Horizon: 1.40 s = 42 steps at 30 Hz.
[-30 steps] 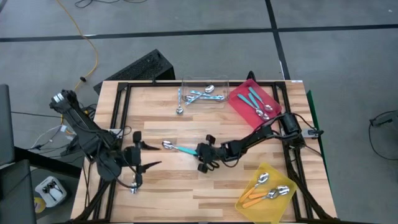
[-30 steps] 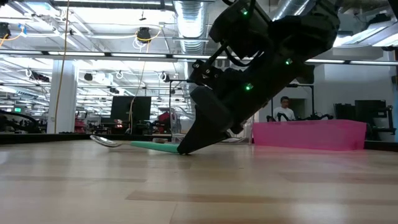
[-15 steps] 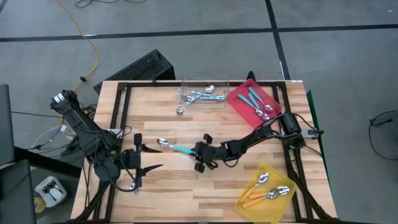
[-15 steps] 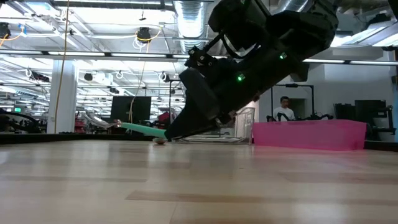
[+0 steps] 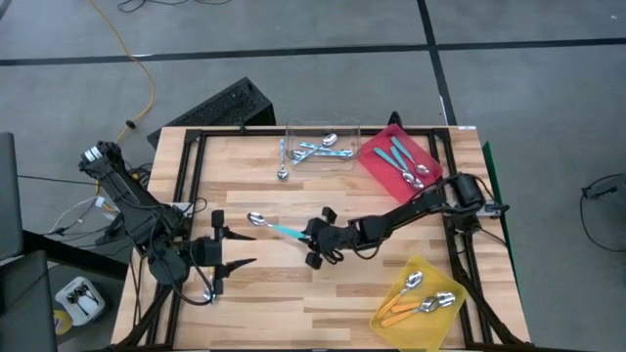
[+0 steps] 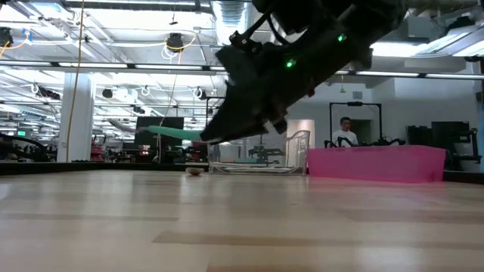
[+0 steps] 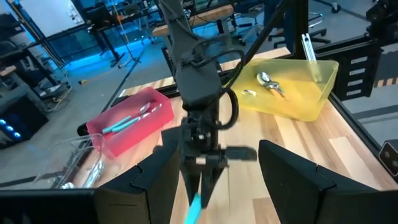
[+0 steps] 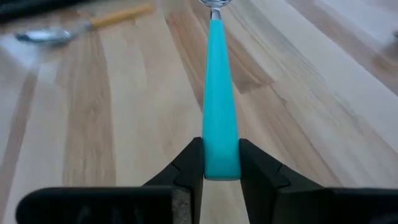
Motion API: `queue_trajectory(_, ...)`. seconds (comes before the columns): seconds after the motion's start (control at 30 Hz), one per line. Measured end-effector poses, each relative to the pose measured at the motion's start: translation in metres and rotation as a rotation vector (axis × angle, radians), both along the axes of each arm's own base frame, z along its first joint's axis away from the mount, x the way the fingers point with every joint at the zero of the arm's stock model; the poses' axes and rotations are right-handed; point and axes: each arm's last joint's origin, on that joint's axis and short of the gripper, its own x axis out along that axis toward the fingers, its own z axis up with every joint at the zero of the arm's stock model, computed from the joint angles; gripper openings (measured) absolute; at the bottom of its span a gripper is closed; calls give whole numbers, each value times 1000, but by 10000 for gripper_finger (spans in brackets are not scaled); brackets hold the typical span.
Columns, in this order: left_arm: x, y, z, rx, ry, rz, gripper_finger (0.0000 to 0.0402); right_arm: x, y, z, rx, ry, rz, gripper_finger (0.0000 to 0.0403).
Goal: Sort silverware by color (type)
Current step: Put the blue spoon into the red bin
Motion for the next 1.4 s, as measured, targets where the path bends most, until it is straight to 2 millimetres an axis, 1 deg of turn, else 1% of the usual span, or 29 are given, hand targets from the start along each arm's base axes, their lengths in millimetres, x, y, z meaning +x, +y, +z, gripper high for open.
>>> queue_trajectory(0.1, 0, 0, 0, 20, 3, -6, 203, -7, 2, 16, 13, 12, -9, 101)
queue_trajectory(0.23, 0, 0, 0, 30, 3, -8, 203, -26, 4, 42, 5, 40, -75, 101)
queue_trajectory(0.4, 0, 0, 0, 36, 4, -10, 203, -62, 7, 76, -48, 75, -251, 101)
queue_trajectory(0.53, 0, 0, 0, 44, 5, -12, 203, -90, 8, 94, -83, 87, -378, 101)
queue_trajectory(0.63, 0, 0, 0, 44, 4, -12, 203, -109, 7, 99, -122, 106, -470, 101)
queue_trajectory(0.7, 0, 0, 0, 44, 4, -11, 203, -119, 2, 98, -137, 136, -546, 101)
queue_trajectory(0.87, 0, 0, 0, 43, 3, -9, 203, -137, -14, 92, -177, 215, -724, 101)
queue_trajectory(0.97, 0, 0, 0, 46, 3, -9, 203, -147, -23, 90, -202, 280, -796, 101)
queue_trajectory(1.2, 0, 0, 0, 49, 5, -9, 203, -165, -42, 92, -226, 420, -948, 101)
queue_trajectory(1.4, 0, 0, 0, 59, 9, -11, 203, -167, -59, 92, -253, 515, -990, 101)
